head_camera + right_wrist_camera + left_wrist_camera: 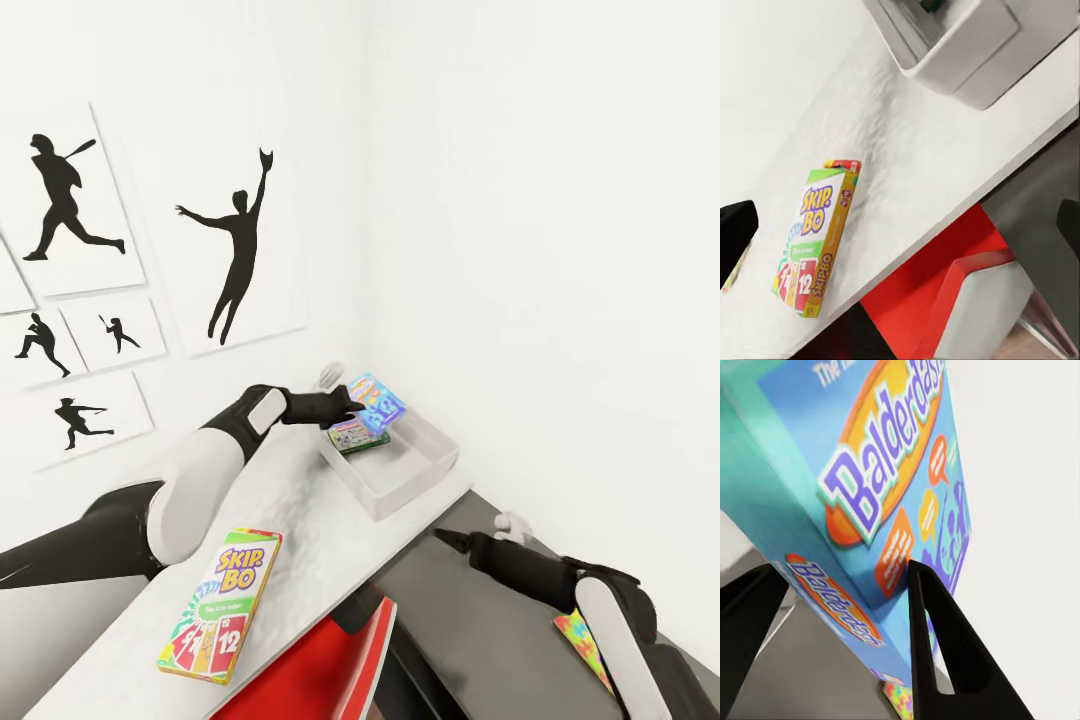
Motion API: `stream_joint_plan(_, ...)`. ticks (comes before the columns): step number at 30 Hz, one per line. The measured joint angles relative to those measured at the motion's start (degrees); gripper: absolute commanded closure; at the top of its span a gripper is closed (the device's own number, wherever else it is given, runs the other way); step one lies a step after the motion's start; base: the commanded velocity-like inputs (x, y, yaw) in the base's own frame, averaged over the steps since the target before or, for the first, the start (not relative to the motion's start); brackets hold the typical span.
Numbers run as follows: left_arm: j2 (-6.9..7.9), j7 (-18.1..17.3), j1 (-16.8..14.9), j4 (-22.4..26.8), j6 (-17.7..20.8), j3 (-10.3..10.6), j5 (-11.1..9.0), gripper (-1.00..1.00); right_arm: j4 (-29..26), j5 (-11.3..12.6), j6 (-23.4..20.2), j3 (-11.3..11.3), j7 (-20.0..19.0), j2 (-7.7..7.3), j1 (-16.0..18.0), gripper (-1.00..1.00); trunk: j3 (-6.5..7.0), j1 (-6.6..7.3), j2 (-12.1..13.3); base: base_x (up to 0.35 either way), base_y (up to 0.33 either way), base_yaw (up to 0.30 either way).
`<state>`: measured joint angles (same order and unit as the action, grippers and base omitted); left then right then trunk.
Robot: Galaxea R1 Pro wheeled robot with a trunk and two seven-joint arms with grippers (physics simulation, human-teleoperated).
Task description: Put all the toys in the child's room - the three board games (two on the bed and one on the table), the two jigsaw puzzles on the table, and the tennis ball on the table - inside the toy box on the table in the child's room.
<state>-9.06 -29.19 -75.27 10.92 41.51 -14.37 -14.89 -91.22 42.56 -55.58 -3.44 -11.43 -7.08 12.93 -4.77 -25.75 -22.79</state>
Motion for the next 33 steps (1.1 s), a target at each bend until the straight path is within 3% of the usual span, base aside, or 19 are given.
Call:
stream_joint_plan(2,-0.05,0.1,0.0,-1.8,-2.2,0.0,0.3,1.00,0.0,0.0,-0.9,-1.1,-7.8,-0.73,0.0,-1.00,0.00,0.00,0.0,0.000,0.000,0.000)
stream_joint_plan(5,-0.50,0.2,0.0,-2.6,-3.9,-0.2,0.1,1.00,0.0,-0.2,-1.1,-1.5,-12.8,-1.00,-0.1,-1.00,0.00,0.00,0.0,0.000,0.000,0.000)
stream_joint_plan(13,-0.94,3.2,0.1,-7.0,-9.2,-0.2,0.5,1.00,0.0,-0.3,-1.2,-1.8,-14.8,-1.28,0.0,-1.00,0.00,0.00,0.0,0.000,0.000,0.000)
stream_joint_plan(19,-0.94,3.6,0.1,-8.2,-10.6,-0.2,0.4,1.00,0.0,-0.2,-1.2,-5.6,-15.1,-1.28,-0.3,-1.00,0.00,0.00,0.0,0.000,0.000,0.000)
stream_joint_plan(22,-0.94,4.3,0.1,-8.8,-12.1,-0.3,0.4,1.00,0.0,-0.1,-1.3,-8.0,-18.4,-1.31,-0.6,-1.00,-0.02,0.00,0.0,0.000,0.000,0.000)
stream_joint_plan(25,-0.94,4.7,0.2,-8.9,-12.6,-0.3,0.3,1.00,0.0,-0.3,-1.1,-8.9,-23.1,-1.31,-0.8,-1.00,-0.14,0.00,0.0,0.000,0.000,0.000)
stream_joint_plan(29,-0.94,5.0,0.2,-9.0,-12.9,-0.2,0.4,1.00,0.0,-0.3,-1.1,-10.2,-25.4,-1.30,-0.9,-1.00,-0.43,0.00,0.0,0.000,0.000,0.000)
stream_joint_plan(33,-0.94,7.6,0.2,-9.0,-12.9,-0.2,0.5,1.00,0.0,-0.2,-1.5,-10.9,-26.3,-1.28,-1.0,-1.00,-0.79,0.00,0.0,0.000,0.000,0.000)
